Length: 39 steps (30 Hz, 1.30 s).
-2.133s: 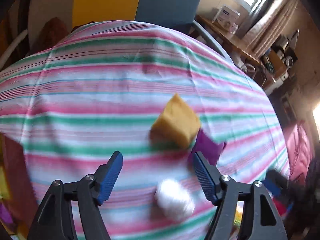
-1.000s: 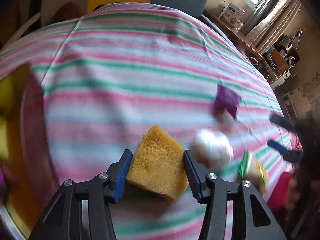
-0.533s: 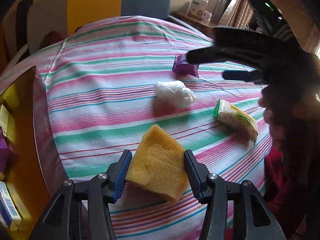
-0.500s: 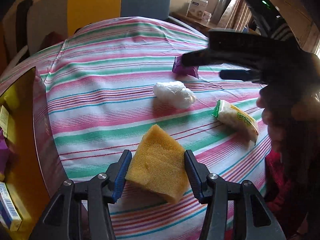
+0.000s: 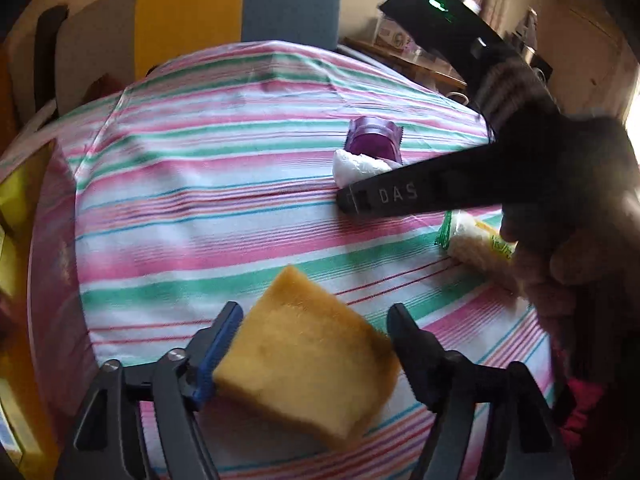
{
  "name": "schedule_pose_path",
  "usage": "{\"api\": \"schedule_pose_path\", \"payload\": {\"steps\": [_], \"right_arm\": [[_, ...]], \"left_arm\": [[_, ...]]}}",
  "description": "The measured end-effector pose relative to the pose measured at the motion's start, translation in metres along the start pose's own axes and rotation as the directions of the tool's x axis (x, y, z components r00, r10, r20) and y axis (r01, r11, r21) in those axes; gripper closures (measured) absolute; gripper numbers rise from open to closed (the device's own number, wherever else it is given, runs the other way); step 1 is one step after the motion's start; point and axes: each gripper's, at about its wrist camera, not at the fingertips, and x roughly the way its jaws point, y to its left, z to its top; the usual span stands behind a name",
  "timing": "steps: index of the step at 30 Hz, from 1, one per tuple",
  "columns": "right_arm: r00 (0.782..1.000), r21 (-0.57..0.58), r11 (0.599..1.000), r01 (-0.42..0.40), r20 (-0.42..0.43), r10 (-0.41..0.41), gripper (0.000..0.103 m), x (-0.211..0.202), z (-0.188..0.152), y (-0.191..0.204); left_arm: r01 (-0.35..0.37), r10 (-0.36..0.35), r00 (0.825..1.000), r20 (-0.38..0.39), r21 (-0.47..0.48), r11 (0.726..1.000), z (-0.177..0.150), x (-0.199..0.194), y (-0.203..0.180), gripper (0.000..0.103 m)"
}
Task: Organize objects
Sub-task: 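Grasp the yellow sponge with the left gripper while right gripper grasps the clear plastic bag, then carry the yellow sponge into the gold tray with the left gripper and release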
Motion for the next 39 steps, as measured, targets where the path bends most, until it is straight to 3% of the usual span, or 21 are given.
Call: {"api": "schedule_pose_path", "payload": {"steps": [4, 15, 39], "right_arm": [[1.000, 0.042, 0.999, -0.009, -0.015, 0.009, 0.069, 0.002, -0.002, -0.012], [0.999, 0.081, 0.996, -0.047, -0.018, 0.049, 0.068, 0.002, -0.006, -0.024], [1.000, 0.020, 1.000, 0.006, -0.010, -0.006, 0.068, -0.003, -0.008, -0.013]], "left_arm": [[-0.056, 0.054, 0.998, 0.025, 0.081, 0.995, -0.005, 0.006, -0.013, 0.018], [-0.043, 0.039, 0.997, 0.059, 0.073, 0.996, -0.007, 0.006, -0.009, 0.018], [-0.067, 0.063, 0.995, 0.073, 0.055, 0.996, -0.006, 0.008, -0.006, 0.023]]}}
